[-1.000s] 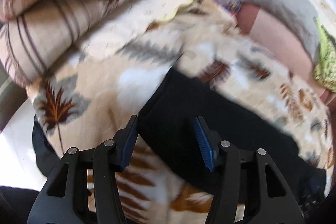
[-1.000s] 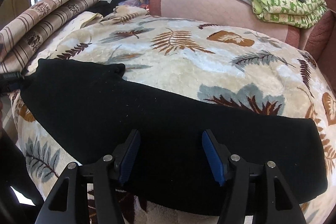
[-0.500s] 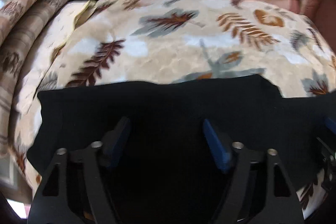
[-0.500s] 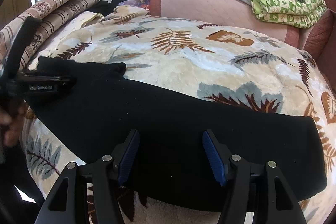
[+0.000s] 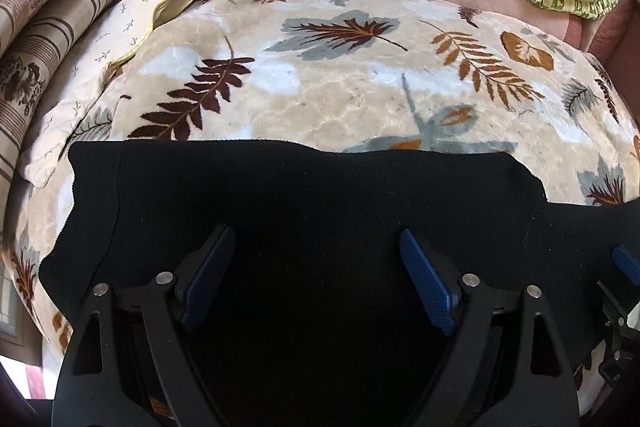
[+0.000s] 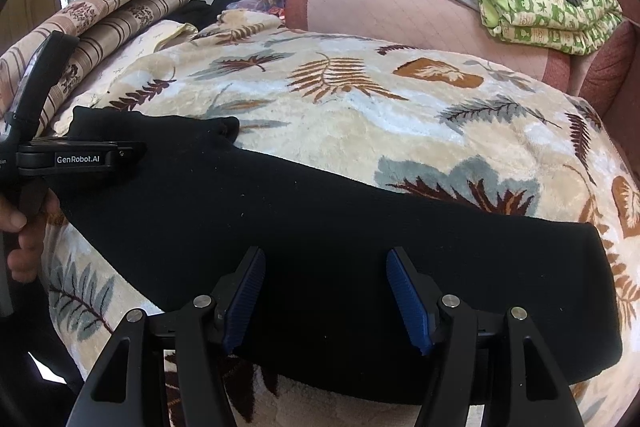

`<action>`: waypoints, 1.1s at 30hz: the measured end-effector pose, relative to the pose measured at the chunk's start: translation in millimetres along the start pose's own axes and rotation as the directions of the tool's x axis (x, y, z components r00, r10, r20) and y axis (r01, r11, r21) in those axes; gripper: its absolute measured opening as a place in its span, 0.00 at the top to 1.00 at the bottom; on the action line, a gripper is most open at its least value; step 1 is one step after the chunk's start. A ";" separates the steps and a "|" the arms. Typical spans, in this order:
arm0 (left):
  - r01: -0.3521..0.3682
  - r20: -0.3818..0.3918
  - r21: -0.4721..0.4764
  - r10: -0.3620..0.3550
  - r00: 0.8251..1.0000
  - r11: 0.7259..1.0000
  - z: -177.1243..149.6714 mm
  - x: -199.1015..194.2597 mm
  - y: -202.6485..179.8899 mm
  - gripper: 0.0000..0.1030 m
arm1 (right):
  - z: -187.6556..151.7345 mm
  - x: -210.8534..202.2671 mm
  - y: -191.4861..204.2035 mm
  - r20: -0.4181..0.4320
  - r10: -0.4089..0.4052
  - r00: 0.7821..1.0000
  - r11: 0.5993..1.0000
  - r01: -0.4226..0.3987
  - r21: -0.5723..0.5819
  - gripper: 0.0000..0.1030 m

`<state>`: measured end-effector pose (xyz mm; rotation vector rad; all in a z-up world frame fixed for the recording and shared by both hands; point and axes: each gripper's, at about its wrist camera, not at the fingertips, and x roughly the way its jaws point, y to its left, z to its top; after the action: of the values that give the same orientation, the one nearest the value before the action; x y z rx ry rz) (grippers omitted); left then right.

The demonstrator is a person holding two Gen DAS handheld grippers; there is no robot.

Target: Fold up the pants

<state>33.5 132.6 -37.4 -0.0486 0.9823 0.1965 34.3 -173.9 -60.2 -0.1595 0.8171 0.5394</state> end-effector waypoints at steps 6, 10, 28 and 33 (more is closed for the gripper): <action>0.001 0.001 -0.001 -0.001 1.000 1.000 -0.5 0.0 0.2 0.17 | -0.9 0.7 -0.1 0.009 -0.002 1.000 1.000 0.002 -0.004 0.40; 0.002 0.002 -0.002 -0.002 1.000 1.000 0.3 0.4 1.1 0.17 | -1.4 0.7 0.2 0.009 -0.001 1.000 1.000 0.001 -0.004 0.40; 0.239 0.112 -0.159 -0.223 0.968 0.958 88.7 -154.0 3.9 0.19 | -0.7 0.3 -4.5 0.009 0.008 1.000 1.000 -0.008 0.016 0.37; 0.425 0.205 -0.256 -0.381 0.902 0.868 147.3 -252.2 13.1 0.19 | 0.1 0.4 -4.6 -0.003 0.009 1.000 1.000 -0.009 0.022 0.37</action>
<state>16.2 128.5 254.4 -0.5070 0.7668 -0.0428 36.9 -177.6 -60.8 -0.1365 0.8263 0.5387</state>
